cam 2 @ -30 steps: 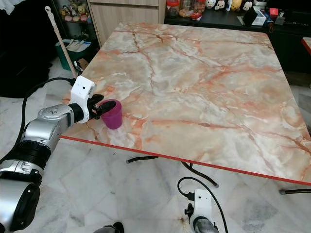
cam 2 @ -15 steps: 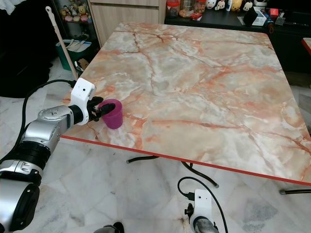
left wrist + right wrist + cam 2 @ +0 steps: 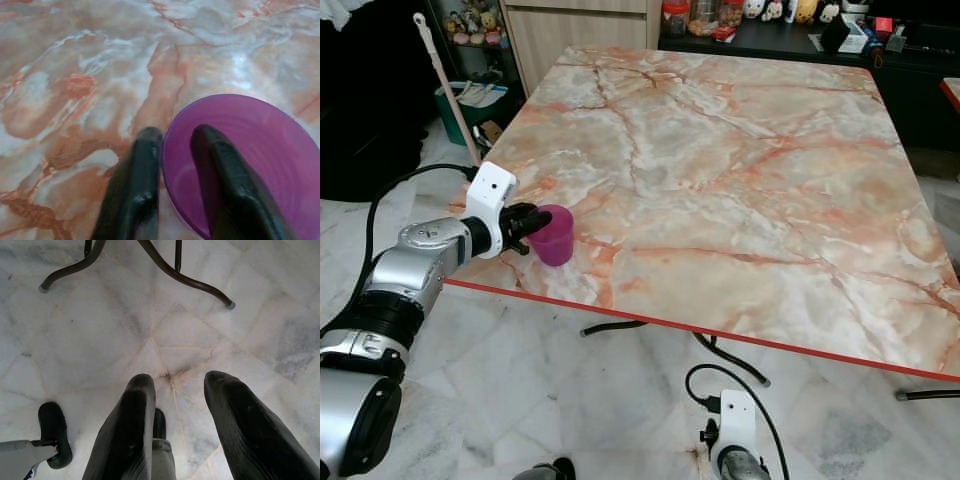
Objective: Setting the table
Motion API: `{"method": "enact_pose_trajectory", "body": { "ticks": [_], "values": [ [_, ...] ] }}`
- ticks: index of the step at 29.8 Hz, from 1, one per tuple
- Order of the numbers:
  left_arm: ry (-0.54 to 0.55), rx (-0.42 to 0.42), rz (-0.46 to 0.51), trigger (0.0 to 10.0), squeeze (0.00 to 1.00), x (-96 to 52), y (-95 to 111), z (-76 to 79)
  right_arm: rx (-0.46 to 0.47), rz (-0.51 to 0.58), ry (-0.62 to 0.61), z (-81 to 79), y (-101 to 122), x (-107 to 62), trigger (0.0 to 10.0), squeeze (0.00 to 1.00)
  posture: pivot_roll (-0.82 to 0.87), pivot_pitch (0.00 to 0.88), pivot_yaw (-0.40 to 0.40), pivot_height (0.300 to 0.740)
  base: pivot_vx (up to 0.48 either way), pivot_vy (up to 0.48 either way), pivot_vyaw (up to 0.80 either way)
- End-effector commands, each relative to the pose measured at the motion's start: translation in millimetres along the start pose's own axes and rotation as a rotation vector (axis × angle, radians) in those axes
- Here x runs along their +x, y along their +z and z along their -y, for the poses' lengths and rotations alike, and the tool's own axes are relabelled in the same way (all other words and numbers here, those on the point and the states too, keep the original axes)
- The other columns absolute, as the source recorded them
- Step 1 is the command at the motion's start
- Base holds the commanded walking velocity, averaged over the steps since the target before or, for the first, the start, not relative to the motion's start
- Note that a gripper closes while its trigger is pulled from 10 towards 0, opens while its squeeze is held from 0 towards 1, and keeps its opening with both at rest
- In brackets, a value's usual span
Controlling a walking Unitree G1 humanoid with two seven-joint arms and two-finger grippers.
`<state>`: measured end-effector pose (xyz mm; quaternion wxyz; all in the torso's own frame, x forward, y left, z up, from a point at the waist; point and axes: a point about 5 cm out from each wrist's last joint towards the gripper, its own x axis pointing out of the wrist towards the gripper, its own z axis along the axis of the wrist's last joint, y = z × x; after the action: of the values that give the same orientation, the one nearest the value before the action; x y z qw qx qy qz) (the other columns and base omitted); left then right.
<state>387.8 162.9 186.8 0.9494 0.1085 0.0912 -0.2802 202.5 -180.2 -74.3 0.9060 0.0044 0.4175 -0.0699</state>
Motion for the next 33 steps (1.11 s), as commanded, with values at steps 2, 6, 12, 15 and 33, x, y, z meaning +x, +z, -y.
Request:
{"method": "enact_pose_trajectory", "body": {
  "ticks": [2,6,12,15,33],
  "values": [
    [-0.004,0.01,-0.025,0.0,0.0,-0.6,-2.2,-0.7,0.005,-0.003,-0.004,0.5,-2.0,-0.5,10.0,0.0,0.06,0.13,0.023,0.74,0.0,0.0,0.0],
    [-0.005,0.009,-0.025,0.0,0.0,-0.6,-2.2,-0.7,0.005,-0.002,-0.004,0.1,-1.5,-0.3,10.0,0.0,0.06,0.131,0.024,0.74,0.0,0.0,0.0],
    [0.011,-0.008,-0.014,0.0,0.0,-1.5,-3.3,-1.8,0.007,-0.004,-0.003,-0.2,-2.0,-0.5,10.0,0.0,0.06,0.132,0.024,0.74,0.0,0.0,0.0],
    [0.048,-0.039,0.003,0.0,0.0,-3.1,-3.0,-6.1,0.006,-0.004,-0.002,-0.1,-2.1,-0.5,10.0,0.0,0.06,0.133,0.023,0.74,0.0,0.0,0.0],
    [1.159,-0.112,0.286,10.0,0.0,-140.6,-10.1,-137.8,0.003,-0.014,-0.001,0.8,-6.4,-1.4,10.0,0.0,0.07,0.131,0.023,0.74,0.0,0.0,0.0]
  ]
}}
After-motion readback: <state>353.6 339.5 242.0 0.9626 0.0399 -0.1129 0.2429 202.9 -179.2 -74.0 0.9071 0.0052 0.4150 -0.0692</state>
